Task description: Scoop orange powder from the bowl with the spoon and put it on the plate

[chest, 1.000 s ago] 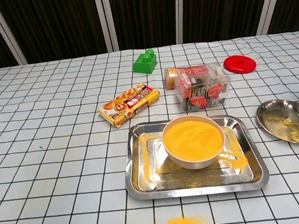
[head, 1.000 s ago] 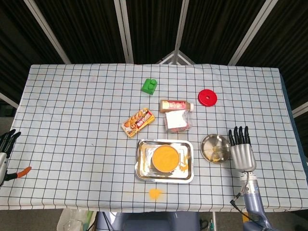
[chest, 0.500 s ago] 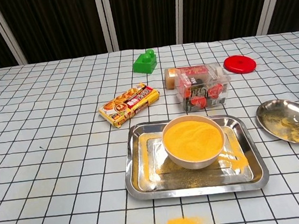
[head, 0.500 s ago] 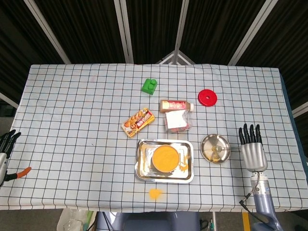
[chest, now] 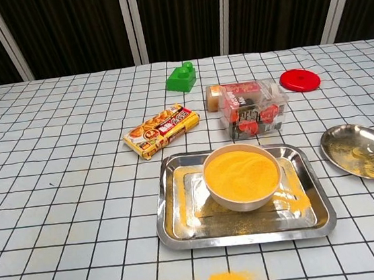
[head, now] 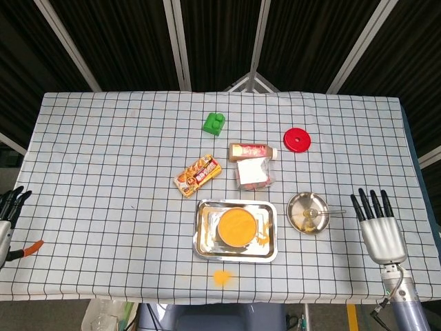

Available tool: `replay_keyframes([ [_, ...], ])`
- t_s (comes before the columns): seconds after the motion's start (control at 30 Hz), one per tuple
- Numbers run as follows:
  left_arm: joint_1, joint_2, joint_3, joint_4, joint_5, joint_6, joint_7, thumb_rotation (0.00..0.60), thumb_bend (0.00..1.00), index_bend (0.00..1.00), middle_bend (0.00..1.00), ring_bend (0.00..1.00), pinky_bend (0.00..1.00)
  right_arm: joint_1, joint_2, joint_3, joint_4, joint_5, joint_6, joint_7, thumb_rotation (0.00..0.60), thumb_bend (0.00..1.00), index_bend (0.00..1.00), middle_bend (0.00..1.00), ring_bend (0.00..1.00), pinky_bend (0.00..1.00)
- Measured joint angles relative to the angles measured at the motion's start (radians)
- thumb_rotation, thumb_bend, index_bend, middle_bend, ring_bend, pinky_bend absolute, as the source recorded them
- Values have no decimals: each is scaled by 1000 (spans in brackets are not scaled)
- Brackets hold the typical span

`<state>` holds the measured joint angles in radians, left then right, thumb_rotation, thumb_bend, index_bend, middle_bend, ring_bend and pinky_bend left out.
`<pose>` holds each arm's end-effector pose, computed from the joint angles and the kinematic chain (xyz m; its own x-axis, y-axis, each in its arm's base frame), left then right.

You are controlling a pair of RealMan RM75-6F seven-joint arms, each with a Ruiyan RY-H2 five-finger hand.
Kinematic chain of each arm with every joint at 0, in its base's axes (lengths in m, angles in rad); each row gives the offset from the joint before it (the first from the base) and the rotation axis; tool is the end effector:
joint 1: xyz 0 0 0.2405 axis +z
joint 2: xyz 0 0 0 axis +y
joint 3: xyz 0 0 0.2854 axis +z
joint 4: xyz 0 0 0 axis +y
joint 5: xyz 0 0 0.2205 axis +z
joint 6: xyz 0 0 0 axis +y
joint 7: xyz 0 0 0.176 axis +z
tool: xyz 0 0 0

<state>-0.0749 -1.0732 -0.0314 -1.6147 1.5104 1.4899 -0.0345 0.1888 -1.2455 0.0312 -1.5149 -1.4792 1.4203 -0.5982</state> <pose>-0.3458 0.2089 0.1753 0.4046 0.0171 0.9143 0.9145 -0.0078 -0.4045 -0.3347 -0.2481 0.1137 0.8293 0.0054 0.5588 -0.5558 -0.0957 0.8258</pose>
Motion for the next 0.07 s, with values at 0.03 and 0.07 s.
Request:
replay_keyframes([
  [0.03, 1, -1, 1, 4, 4, 4, 1, 600, 8, 0, 0, 0, 0, -6, 20, -5, -27, -6, 3, 41, 600, 354, 0, 0, 0, 0],
  [0.07, 3, -3, 3, 7, 6, 7, 1, 600, 8, 0, 0, 0, 0, -11, 37, -10, -50, -13, 8, 84, 600, 354, 0, 0, 0, 0],
])
